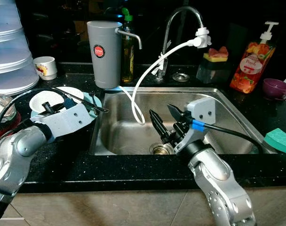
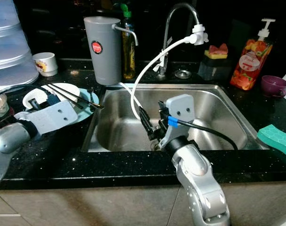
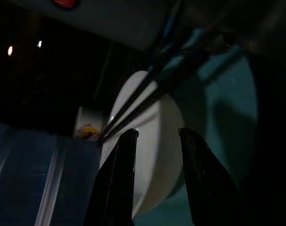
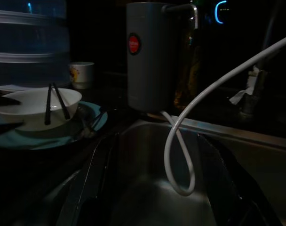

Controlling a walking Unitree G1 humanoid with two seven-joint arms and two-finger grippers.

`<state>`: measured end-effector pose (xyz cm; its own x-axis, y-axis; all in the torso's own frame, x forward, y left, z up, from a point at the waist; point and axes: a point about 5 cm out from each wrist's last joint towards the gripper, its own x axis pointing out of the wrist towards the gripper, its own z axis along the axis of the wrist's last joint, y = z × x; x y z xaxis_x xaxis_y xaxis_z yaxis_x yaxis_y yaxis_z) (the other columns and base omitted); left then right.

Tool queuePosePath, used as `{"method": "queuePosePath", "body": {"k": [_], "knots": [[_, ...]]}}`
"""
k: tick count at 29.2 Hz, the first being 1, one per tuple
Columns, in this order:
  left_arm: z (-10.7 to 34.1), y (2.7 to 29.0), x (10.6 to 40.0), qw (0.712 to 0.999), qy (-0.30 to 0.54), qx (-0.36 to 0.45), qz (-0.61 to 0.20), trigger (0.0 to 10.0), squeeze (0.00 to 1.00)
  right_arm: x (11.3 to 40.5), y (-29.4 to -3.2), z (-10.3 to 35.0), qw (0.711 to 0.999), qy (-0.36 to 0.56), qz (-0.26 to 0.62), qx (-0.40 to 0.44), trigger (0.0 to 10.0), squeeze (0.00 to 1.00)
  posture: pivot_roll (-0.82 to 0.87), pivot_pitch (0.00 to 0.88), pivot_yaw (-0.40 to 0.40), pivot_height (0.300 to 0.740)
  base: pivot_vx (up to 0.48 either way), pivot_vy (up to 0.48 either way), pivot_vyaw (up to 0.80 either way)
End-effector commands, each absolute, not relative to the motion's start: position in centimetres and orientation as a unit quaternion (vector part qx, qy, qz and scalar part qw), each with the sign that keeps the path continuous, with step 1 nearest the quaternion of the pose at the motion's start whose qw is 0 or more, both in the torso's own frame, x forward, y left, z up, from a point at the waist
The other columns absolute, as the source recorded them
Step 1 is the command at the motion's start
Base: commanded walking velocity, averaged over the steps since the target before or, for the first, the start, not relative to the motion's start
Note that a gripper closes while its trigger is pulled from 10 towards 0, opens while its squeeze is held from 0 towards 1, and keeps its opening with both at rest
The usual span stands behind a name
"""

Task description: Kitchen organization

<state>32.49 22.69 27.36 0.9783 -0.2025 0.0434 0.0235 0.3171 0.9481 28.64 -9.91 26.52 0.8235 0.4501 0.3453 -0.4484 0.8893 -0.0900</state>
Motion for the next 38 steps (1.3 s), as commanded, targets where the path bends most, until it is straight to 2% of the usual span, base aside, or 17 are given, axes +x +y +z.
{"method": "queuePosePath", "body": {"k": [1,10,17,27,28,29,32,33,34,36,37,38], "knots": [[26.9,23.2,33.4,0.78,-0.067,0.617,-0.075,10.0,0.0,28.7,-8.9,26.7,0.947,-0.174,0.272,0.003,10.0,0.0,0.03,0.127,-0.047,0.74,0.0,0.0,0.0],[27.2,23.3,34.7,0.765,-0.083,0.635,-0.075,10.0,0.0,28.2,-8.3,27.1,0.937,-0.182,0.296,0.016,10.0,0.0,0.02,0.125,-0.045,0.74,0.0,0.0,0.0],[27.7,22.7,35.8,0.726,-0.132,0.67,-0.082,10.0,0.0,28.0,-7.9,27.2,0.935,-0.184,0.301,0.03,10.0,0.0,0.02,0.123,-0.042,0.74,0.0,0.0,0.0],[27.5,21.6,37.2,0.718,-0.154,0.673,-0.089,10.0,0.0,27.9,-7.5,27.2,0.933,-0.185,0.308,0.037,10.0,0.0,0.02,0.115,-0.042,0.74,0.0,0.0,0.0],[27.5,21.4,37.4,0.718,-0.155,0.672,-0.09,9.5,0.0,27.9,-7.5,27.2,0.932,-0.185,0.308,0.037,10.0,0.0,0.02,0.115,-0.042,0.74,0.0,0.0,0.0],[27.4,21.3,37.6,0.722,-0.155,0.668,-0.092,8.4,0.0,27.9,-7.5,27.2,0.932,-0.185,0.308,0.038,10.0,0.0,0.02,0.111,-0.04,0.74,0.0,0.0,0.0],[27.1,21.1,38.0,0.725,-0.158,0.664,-0.093,7.3,0.0,27.9,-7.5,27.1,0.932,-0.186,0.308,0.038,10.0,0.0,0.02,0.111,-0.04,0.74,0.0,0.0,0.0],[27.1,21.1,38.0,0.726,-0.158,0.663,-0.093,7.3,0.0,27.8,-7.5,27.1,0.933,-0.186,0.307,0.038,10.0,0.0,0.02,0.111,-0.04,0.74,0.0,0.0,0.0],[27.1,21.2,38.0,0.726,-0.158,0.663,-0.092,5.1,0.0,27.8,-7.5,27.1,0.933,-0.186,0.307,0.038,10.0,0.0,0.02,0.111,-0.04,0.74,0.0,0.0,0.0],[27.1,21.3,38.2,0.726,-0.158,0.663,-0.092,3.9,0.0,27.8,-7.5,27.2,0.933,-0.186,0.306,0.038,10.0,0.0,0.02,0.111,-0.04,0.74,0.0,0.0,0.0],[27.0,21.3,38.2,0.725,-0.158,0.664,-0.091,1.8,0.0,27.8,-7.5,27.2,0.933,-0.187,0.306,0.038,10.0,0.0,0.01,0.104,-0.041,0.74,0.0,0.0,0.0],[27.0,21.4,38.2,0.725,-0.157,0.664,-0.09,1.1,0.0,27.8,-7.5,27.1,0.933,-0.187,0.306,0.038,10.0,0.0,0.01,0.104,-0.041,0.74,0.0,0.0,0.0]]}}
